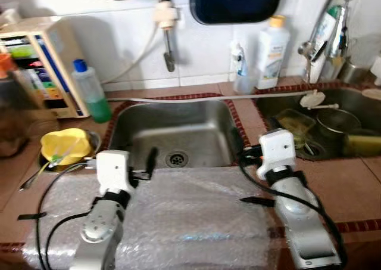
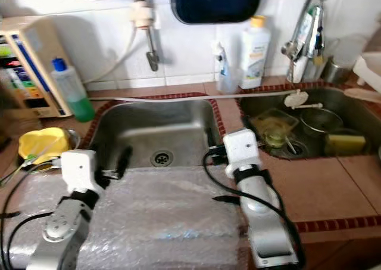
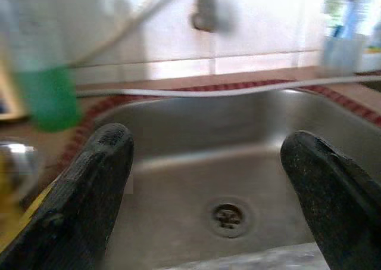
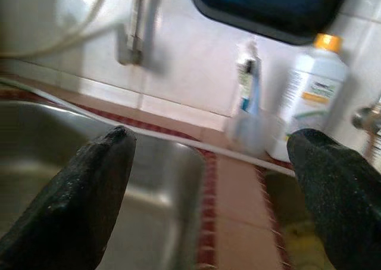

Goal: Kitchen organization

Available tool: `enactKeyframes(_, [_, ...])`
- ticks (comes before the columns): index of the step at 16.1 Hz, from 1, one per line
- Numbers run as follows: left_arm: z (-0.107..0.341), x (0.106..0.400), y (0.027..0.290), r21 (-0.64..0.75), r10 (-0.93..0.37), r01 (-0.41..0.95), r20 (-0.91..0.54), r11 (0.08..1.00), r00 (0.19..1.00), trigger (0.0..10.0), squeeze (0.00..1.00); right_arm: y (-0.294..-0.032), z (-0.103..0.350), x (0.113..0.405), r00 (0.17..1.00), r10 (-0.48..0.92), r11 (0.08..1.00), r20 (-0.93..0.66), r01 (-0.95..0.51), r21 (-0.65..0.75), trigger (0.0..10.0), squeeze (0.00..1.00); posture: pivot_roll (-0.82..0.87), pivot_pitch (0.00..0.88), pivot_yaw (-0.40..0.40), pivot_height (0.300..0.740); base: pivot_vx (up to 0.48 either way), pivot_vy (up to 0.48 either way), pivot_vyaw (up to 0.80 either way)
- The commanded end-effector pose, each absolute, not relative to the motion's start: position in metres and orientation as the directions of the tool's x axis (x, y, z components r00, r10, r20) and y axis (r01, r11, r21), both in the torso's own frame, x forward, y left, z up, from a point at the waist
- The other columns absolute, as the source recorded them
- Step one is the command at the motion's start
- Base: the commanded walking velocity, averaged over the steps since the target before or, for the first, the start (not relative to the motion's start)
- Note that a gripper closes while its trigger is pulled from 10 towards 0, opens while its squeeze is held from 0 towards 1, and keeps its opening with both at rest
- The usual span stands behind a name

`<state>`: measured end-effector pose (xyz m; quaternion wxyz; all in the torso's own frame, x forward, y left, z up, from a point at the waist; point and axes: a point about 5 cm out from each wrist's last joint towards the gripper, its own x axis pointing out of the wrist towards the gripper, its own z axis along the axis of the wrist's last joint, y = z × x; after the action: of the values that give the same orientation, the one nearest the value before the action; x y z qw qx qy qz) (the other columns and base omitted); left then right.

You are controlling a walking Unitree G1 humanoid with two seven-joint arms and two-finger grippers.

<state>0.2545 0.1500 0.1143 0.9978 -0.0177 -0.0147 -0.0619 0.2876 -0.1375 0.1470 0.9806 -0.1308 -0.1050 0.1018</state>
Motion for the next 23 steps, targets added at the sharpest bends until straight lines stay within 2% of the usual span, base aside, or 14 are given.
enactKeyframes(1, [0.114,0.256,0.152,-0.021,-0.118,0.119,0.029,0.993,0.993,10.0,0.0,-0.136,0.151,0.289,0.952,0.238,0.942,0.192,-0.178,-0.285,10.0,0.0,-0.15,0.006,0.081,0.74,0.0,0.0,0.41])
enactKeyframes(9, [0.122,0.26,0.152,-0.002,-0.097,0.097,0.06,0.995,0.993,10.0,0.0,-0.135,0.15,0.289,0.951,0.242,0.944,0.191,-0.185,-0.274,10.0,0.0,-0.15,0.008,0.085,0.74,0.0,0.0,0.68])
enactKeyframes(10, [0.122,0.26,0.152,-0.002,-0.096,0.096,0.062,0.995,0.993,10.0,0.0,-0.134,0.15,0.289,0.95,0.249,0.937,0.187,-0.188,-0.293,10.0,0.12,-0.15,0.008,0.086,0.74,0.0,0.0,0.68])
enactKeyframes(11, [0.123,0.26,0.153,-0.002,-0.094,0.094,0.063,0.996,0.994,10.0,0.0,-0.134,0.15,0.289,0.95,0.249,0.941,0.191,-0.189,-0.282,10.0,0.11,-0.15,0.009,0.085,0.74,0.0,0.0,0.68])
enactKeyframes(12, [0.123,0.26,0.153,-0.002,-0.092,0.092,0.064,0.996,0.994,10.0,0.0,-0.133,0.151,0.289,0.949,0.249,0.941,0.195,-0.19,-0.279,10.0,0.01,-0.15,0.01,0.085,0.74,0.0,0.0,0.65])
enactKeyframes(13, [0.123,0.26,0.152,-0.001,-0.091,0.091,0.064,0.996,0.994,10.0,0.0,-0.134,0.151,0.289,0.949,0.248,0.94,0.194,-0.188,-0.284,10.0,0.0,-0.15,0.01,0.085,0.74,0.0,0.0,0.65])
enactKeyframes(15, [0.125,0.26,0.154,0.001,-0.081,0.081,0.076,0.997,0.994,10.0,0.0,-0.133,0.151,0.289,0.948,0.25,0.939,0.195,-0.189,-0.288,10.0,0.0,-0.14,0.011,0.083,0.74,0.0,0.0,0.55])
enactKeyframes(23, [0.123,0.263,0.152,-0.013,-0.085,0.086,0.067,0.996,0.994,10.0,0.0,-0.135,0.151,0.288,0.949,0.245,0.943,0.197,-0.187,-0.274,10.0,0.0,-0.15,0.013,0.085,0.74,0.0,0.0,0.0])
